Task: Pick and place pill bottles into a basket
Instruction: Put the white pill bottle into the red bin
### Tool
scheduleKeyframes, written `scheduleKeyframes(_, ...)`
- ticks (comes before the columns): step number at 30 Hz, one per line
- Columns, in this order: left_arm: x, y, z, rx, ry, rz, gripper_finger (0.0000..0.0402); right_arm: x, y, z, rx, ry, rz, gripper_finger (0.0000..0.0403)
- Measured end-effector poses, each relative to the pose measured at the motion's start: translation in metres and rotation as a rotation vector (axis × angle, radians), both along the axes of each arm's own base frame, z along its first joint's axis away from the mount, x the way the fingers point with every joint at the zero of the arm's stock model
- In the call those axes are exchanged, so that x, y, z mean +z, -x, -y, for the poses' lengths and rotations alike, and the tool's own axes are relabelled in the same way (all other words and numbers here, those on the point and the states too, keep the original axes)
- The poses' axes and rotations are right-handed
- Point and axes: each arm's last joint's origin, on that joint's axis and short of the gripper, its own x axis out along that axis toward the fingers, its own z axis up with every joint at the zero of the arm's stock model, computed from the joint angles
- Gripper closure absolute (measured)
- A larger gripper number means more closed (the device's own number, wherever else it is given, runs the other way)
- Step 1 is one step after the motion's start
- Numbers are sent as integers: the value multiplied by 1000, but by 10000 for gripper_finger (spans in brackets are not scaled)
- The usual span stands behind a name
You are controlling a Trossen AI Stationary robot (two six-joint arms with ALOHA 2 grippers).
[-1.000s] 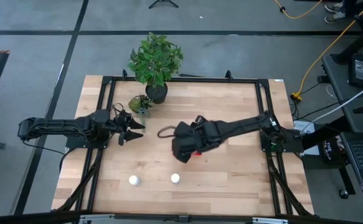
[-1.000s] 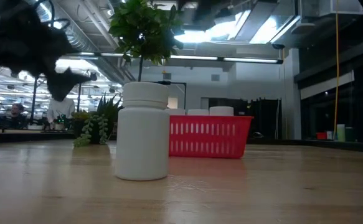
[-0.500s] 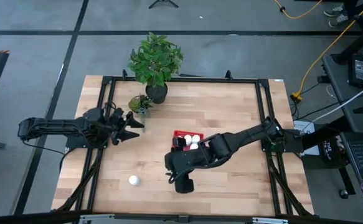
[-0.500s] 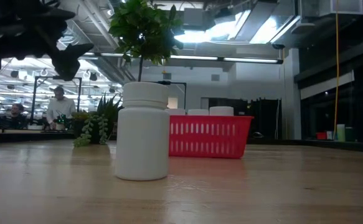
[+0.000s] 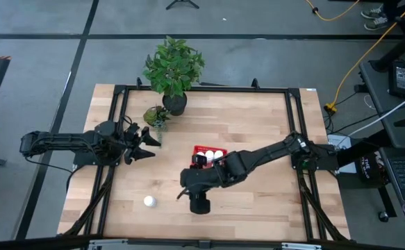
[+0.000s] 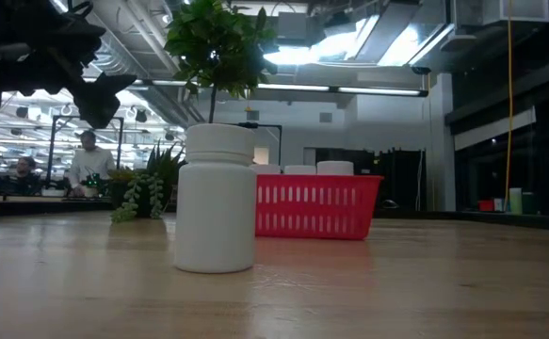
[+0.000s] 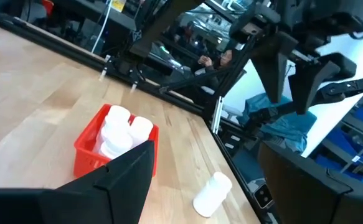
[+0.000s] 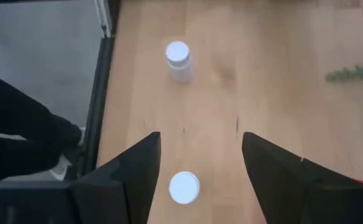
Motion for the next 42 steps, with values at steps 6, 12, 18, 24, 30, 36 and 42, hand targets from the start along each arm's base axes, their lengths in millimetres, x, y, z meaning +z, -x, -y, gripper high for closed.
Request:
scheduleKeyframes(6,-3,0,0,9,1,-30,121,-26,-12,11,-117,-132,-135,160)
scheduleKeyframes(12,-9,0,0,4,-5,-88,121,-41,-23,21,-234,-281,-215,107)
scheduleKeyframes(18,-16,1,1,-19,-36,-157,121,-44,-23,26,-485,-265,-174,113)
scheduleKeyframes(24,-18,1,1,-25,-32,-178,121,-51,-19,11,-590,-307,-195,125)
scheduleKeyframes(30,-18,1,1,-26,-21,-181,121,-75,-19,-6,-637,-331,-284,126)
scheduleKeyframes(36,-19,1,1,-25,-10,-187,121,-91,-17,-15,-686,-334,-354,126)
scheduleKeyframes(42,-20,1,1,-25,1,-199,121,-102,-17,-14,-695,-319,-411,126)
